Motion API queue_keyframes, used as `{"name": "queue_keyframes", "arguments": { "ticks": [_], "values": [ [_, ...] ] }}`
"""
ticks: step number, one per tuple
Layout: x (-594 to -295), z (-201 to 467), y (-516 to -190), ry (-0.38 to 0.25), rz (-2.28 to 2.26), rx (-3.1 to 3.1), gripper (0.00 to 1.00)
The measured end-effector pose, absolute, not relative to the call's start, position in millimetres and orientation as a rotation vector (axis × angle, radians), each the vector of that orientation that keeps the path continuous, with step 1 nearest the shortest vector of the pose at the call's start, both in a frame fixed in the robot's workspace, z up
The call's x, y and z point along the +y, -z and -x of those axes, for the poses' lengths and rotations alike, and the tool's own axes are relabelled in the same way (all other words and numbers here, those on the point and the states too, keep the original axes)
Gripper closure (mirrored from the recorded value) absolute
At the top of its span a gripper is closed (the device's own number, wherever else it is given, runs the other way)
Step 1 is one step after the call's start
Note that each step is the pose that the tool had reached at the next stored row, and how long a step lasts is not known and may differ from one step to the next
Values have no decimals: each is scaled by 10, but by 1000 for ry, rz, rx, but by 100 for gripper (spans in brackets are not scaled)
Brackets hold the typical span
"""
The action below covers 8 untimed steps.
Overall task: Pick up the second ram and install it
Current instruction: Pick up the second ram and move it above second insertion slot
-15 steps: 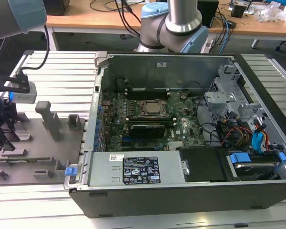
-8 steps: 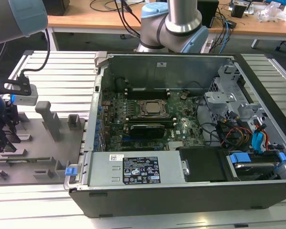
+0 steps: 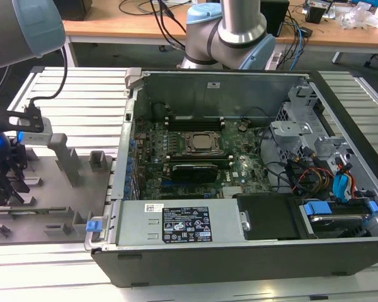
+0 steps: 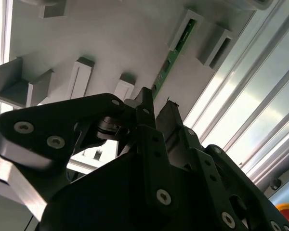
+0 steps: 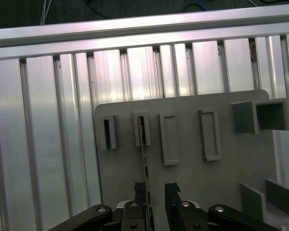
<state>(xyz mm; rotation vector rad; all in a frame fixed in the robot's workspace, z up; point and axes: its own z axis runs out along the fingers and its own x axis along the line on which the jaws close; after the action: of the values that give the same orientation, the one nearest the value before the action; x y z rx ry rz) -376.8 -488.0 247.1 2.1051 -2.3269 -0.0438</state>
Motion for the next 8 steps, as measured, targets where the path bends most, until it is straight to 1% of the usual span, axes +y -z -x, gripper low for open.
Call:
{"name": "queue_keyframes", "arguments": {
  "ticks": [8],
  "values": [
    [-4881,3768,-2400,44,-2105,-2327,70]
  ]
}}
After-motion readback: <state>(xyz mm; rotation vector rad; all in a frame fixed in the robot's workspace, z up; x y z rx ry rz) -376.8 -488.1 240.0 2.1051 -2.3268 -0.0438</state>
